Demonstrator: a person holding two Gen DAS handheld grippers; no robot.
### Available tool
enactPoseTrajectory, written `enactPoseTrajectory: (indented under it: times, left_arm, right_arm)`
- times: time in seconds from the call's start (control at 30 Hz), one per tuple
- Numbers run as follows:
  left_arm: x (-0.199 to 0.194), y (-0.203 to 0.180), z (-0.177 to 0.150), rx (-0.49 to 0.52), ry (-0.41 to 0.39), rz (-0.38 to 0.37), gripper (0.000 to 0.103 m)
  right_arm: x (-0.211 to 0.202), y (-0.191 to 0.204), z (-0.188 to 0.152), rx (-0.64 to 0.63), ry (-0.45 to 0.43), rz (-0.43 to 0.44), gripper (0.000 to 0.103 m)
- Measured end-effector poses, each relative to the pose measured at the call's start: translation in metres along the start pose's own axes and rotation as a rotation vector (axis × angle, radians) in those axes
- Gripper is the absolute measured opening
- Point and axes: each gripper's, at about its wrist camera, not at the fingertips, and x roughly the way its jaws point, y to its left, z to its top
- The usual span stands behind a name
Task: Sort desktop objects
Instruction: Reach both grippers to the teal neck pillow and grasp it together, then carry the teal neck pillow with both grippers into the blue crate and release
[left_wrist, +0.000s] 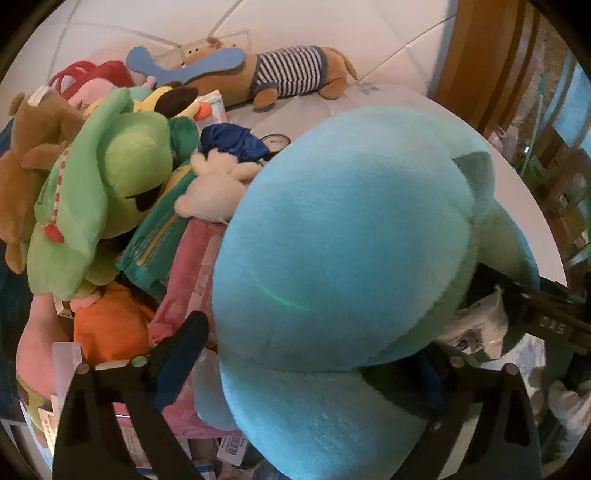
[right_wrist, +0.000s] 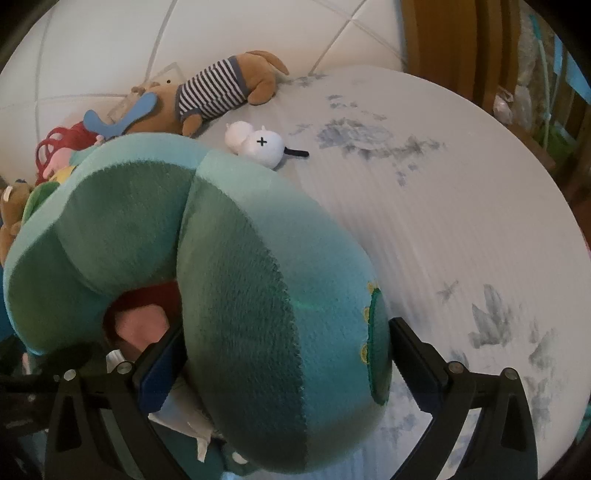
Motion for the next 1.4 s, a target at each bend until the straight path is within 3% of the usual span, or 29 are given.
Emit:
enactPoseTrajectory:
  times: [0.2,0.37,0.77,1.13,1.4]
  left_arm:
    - [-0.005,-0.002,-0.004,0.012,-0.037,-0.019,0.078]
    - [-0.026,0.005,-0.007,0.000,-0.083,-0.027,0.075]
    - [-0.152,0.072,-0.016,-0.107,-0.350,0.008,0.075]
    - [-0.245,0.193,-0.049,-0.270,-0.490,0.162,0.075]
    - [-0.320,0.338,-0.072,-0.373,-0.589,0.302,0.075]
  right_arm:
    - [0.004,0.004,-0.001,-0.003,-0.015,-0.009,0.099]
    - [-0.025,0.019,-0.003,-0.049,-0.082,-0.006,0.094]
    - [-0.132,0.108,0.017,-0.228,-0.309,0.072,0.094]
    - [-0.175,0.252,0.025,-0.443,-0.394,0.259,0.094]
    - [-0.193,0.428,0.031,-0.575,-0.457,0.449,0.094]
